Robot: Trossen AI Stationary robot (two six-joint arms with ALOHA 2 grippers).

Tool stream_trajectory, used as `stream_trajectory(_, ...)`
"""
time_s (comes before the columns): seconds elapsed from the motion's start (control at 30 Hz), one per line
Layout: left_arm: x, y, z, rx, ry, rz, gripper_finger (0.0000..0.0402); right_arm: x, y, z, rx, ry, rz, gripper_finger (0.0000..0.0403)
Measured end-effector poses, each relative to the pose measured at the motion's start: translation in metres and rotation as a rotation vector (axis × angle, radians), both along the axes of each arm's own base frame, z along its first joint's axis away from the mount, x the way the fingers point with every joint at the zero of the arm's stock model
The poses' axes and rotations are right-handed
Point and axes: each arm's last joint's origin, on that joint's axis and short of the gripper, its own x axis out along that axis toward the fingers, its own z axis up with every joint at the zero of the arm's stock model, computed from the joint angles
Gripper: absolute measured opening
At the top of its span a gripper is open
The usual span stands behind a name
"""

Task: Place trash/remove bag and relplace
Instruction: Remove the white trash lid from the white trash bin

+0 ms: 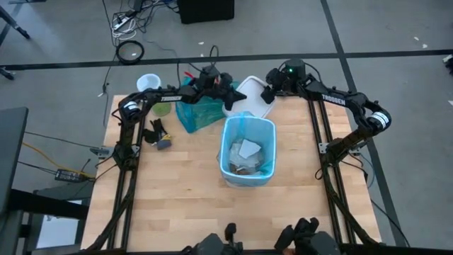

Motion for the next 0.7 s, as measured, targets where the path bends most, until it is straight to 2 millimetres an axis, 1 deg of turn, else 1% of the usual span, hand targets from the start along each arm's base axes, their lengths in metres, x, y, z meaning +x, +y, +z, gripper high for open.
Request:
stream_trajectory(0.1, 0.001, -0.004, -0.009, 0.051, 0.1, 0.056, 0.0002, 0.003, 0.002, 0.0, -0.003, -0.004, 0.021, 0.0235)
stream_trajectory(0.23, 0.006, -0.017, -0.019, 0.114, 0.236, 0.12, 0.0002, 0.007, 0.005, -0.001, 0.003, 0.002, 0.048, 0.0235)
stream_trajectory(0.4, 0.008, -0.027, -0.026, 0.142, 0.339, 0.157, 0.0001, 0.007, 0.006, -0.002, 0.017, 0.004, 0.058, 0.0234)
stream_trajectory(0.53, 0.009, -0.035, -0.031, 0.184, 0.422, 0.17, 0.0001, 0.008, 0.007, -0.002, 0.037, -0.013, 0.108, 0.0234)
stream_trajectory(0.7, 0.006, -0.036, -0.036, 0.184, 0.475, 0.188, 0.0001, 0.01, 0.009, 0.001, 0.08, -0.096, 0.177, 0.0232)
